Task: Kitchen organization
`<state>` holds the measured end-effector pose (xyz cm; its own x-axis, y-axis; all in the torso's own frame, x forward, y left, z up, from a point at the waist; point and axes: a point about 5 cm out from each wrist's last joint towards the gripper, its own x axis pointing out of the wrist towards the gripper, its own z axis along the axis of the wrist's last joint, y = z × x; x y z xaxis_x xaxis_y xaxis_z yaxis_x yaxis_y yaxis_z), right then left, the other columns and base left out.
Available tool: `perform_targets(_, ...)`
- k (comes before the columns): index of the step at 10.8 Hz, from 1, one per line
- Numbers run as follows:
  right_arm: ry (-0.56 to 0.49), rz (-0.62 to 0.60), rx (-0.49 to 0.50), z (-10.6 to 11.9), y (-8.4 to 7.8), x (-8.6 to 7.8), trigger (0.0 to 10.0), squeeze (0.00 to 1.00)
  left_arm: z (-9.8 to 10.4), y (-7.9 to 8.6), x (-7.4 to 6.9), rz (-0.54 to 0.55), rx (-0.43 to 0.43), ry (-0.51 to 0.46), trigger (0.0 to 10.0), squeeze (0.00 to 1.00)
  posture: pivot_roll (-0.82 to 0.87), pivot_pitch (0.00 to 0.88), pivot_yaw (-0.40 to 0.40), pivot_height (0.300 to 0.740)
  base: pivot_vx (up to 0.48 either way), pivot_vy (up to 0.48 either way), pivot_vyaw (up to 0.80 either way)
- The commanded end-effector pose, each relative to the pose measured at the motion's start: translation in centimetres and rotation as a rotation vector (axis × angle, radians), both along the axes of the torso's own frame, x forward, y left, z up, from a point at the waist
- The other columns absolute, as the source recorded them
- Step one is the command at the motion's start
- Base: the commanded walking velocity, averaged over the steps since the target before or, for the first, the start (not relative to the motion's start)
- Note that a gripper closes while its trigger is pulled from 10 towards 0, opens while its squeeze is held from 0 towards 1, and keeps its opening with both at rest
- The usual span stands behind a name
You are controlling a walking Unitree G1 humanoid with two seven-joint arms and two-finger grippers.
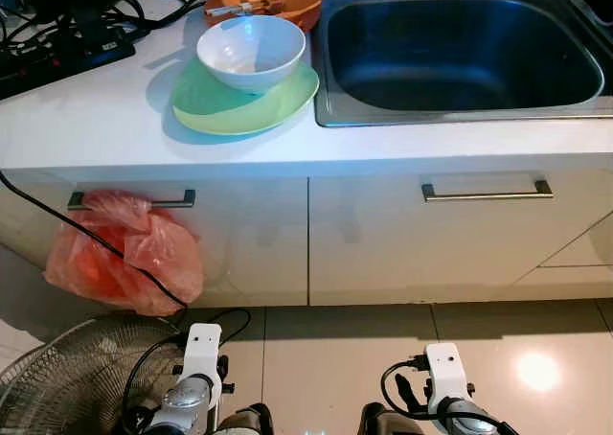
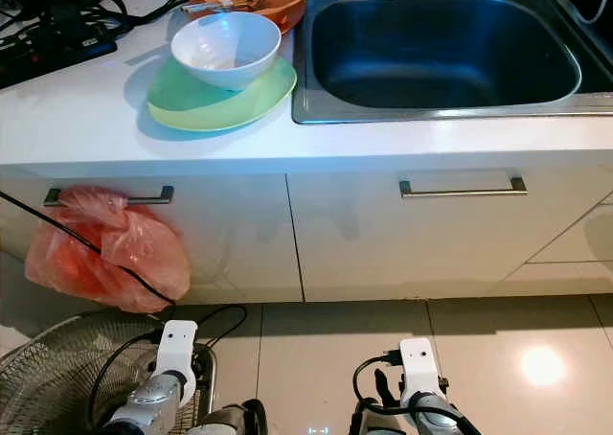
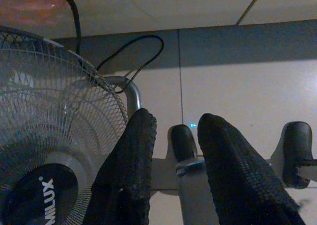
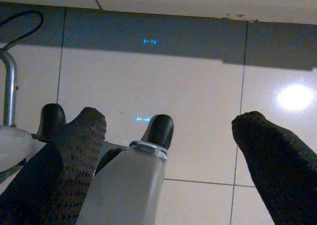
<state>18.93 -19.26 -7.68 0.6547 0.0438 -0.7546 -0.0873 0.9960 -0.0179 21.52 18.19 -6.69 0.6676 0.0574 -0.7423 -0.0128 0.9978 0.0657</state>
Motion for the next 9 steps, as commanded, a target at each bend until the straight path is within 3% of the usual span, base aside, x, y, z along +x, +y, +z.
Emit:
perform_targets(1, 0.019, -0.018, 0.003, -0.35, -0.17, -0.75, 10.0, 0.0, -0.6, 0.09, -1.0, -0.002, 0.003, 0.041, 10.0, 0.0, -0.06, 0.191, 0.063, 0.74, 0.0, 0.0, 0.0)
perform_targets(9, 0.029, -0.019, 0.011, -0.51, 0.5, -0.81, 10.0, 0.0, -0.15, 0.51, -0.25, 0.008, 0.013, 0.026, 10.0, 0.0, -0.01, 0.17, 0.066, 0.74, 0.0, 0.0, 0.0)
